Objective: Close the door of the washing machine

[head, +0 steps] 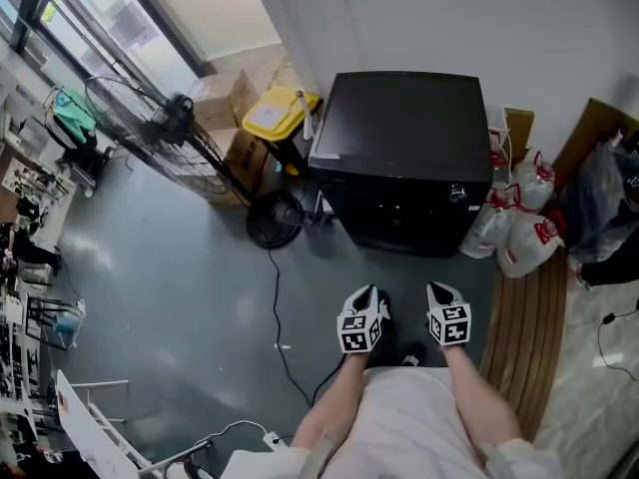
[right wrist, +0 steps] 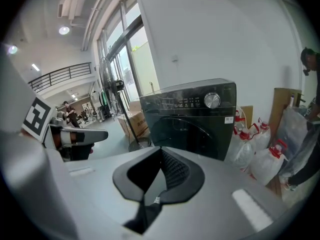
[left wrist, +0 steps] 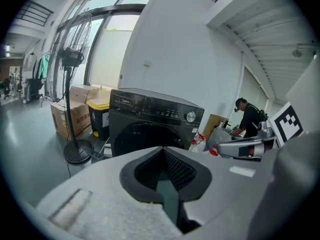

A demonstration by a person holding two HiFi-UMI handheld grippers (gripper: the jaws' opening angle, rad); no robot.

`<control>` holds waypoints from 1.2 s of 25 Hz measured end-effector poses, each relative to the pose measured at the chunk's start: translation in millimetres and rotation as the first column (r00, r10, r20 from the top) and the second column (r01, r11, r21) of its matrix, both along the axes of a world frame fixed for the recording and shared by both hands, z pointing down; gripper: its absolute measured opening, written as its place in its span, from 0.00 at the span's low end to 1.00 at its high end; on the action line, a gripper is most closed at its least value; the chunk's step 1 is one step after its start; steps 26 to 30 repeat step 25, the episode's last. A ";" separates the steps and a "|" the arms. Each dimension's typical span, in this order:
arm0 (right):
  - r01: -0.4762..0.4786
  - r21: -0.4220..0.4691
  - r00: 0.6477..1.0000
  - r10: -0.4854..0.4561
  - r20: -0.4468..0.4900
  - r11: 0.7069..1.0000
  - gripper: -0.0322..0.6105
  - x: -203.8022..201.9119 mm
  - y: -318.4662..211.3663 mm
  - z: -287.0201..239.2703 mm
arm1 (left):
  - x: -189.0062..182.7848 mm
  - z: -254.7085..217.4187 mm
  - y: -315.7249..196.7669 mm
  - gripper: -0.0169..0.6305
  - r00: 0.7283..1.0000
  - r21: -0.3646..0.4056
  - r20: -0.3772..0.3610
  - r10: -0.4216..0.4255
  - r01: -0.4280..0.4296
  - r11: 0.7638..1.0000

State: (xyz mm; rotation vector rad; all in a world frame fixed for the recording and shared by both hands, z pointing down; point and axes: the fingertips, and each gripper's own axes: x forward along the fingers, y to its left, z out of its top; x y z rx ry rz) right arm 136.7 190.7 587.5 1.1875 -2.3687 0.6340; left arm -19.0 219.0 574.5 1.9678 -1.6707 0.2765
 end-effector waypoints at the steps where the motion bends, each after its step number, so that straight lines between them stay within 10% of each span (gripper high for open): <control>1: -0.001 0.004 1.000 0.001 0.002 1.000 0.05 -0.4 -0.4 -1.4 | 1.3 -0.2 -0.2 0.03 1.000 0.002 0.003 0.007 -0.007 1.000; 30: -0.018 0.010 1.000 0.018 0.017 1.000 0.05 8.5 0.1 -5.4 | 11.3 -0.6 1.0 0.03 1.000 0.016 -0.020 0.023 -0.023 1.000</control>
